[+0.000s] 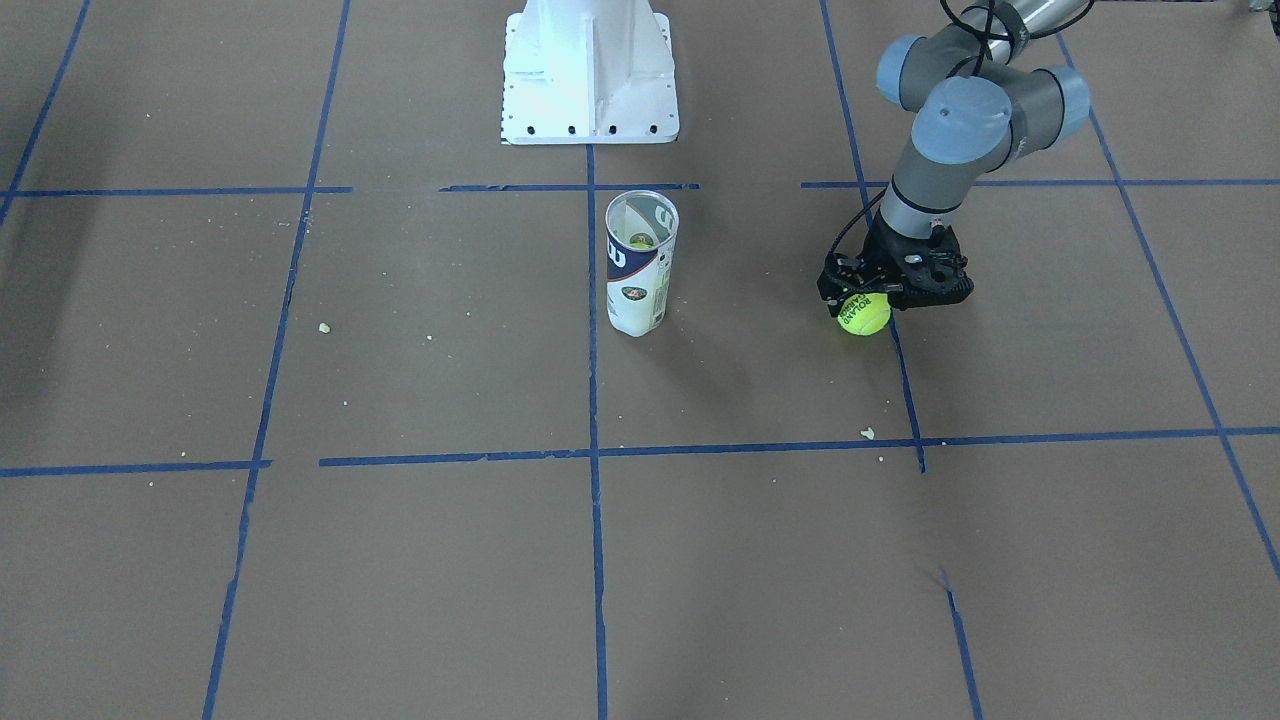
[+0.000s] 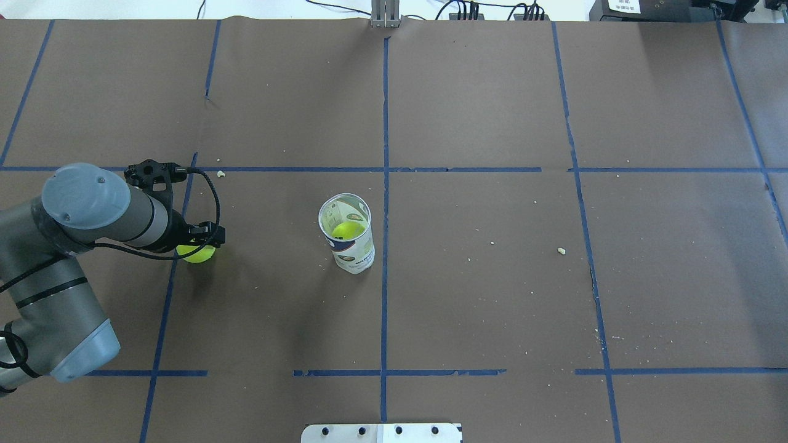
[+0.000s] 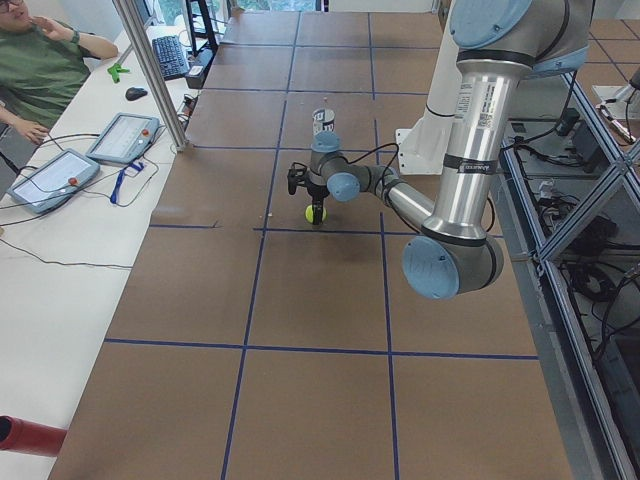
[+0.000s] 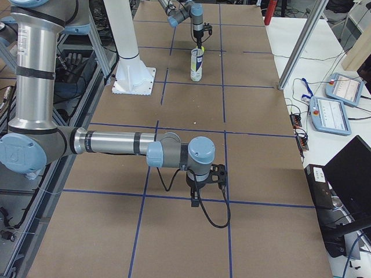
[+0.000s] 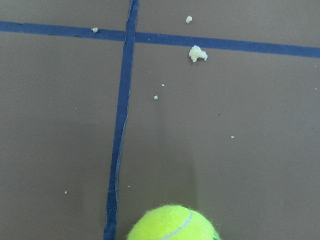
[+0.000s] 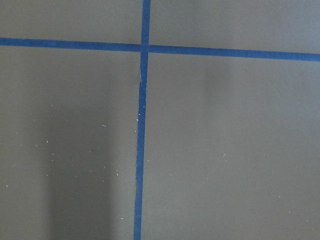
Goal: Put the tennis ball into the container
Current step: 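Lift the tennis ball with the left gripper and carry it over the clear cup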
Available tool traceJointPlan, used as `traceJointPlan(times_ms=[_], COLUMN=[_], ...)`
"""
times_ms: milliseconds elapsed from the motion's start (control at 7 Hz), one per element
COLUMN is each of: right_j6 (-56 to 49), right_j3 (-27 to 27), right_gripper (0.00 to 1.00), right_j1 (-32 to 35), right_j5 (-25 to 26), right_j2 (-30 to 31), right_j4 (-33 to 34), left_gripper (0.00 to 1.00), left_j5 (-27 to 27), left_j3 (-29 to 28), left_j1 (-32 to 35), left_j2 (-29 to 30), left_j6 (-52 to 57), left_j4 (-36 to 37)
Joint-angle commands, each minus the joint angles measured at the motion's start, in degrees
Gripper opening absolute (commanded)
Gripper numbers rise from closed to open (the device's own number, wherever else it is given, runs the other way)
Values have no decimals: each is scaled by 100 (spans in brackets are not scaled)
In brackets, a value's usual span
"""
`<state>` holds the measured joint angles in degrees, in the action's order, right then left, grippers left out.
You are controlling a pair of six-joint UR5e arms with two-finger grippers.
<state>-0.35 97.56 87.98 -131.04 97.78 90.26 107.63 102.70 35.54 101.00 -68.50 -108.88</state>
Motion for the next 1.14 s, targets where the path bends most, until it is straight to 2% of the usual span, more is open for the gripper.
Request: traceJointPlan(times_ms=[0,143,286,429,714,857,1000], right_j6=[0,0,0,0,0,0,0], right_j3=[0,0,0,0,0,0,0], right_gripper=[100,100,100,100,100,100,100], right_j1=[0,0,0,0,0,0,0], right_j5=[0,0,0,0,0,0,0], right_j2=[4,4,4,4,4,4,4], right_j4=[0,0,0,0,0,0,0], left_gripper=[79,24,7,3,1,1,1], left_j5=[3,-5,3,21,38,56,99], left_j3=[-31,39,248,659,1730,2075,2314], left_j1=[-74,-65,-39,22,214,529,541], left_j2=[7,7,7,-54,260,889,1608], left_j6=[-6,-6,-6,3,21,12,-14], left_j4=[-1,8,16,156,1477,2485,3600])
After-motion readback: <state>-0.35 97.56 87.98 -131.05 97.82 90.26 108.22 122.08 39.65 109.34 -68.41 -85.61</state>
